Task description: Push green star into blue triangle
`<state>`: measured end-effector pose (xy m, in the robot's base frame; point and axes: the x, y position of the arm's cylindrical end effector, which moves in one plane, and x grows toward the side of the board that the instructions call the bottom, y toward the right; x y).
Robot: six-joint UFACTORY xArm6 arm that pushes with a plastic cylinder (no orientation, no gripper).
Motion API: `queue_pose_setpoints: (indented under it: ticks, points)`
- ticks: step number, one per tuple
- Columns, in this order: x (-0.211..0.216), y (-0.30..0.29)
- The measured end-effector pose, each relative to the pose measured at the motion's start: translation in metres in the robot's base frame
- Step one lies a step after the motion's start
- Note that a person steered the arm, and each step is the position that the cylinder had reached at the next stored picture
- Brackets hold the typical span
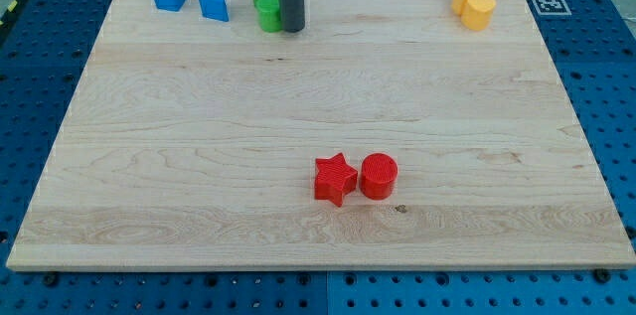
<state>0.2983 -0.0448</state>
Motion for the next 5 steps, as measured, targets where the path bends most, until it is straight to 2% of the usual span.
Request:
queue_pose_setpoints:
  ticks: [3, 5]
  points:
    - [0.000, -0.031]
    - [0.002, 0.004]
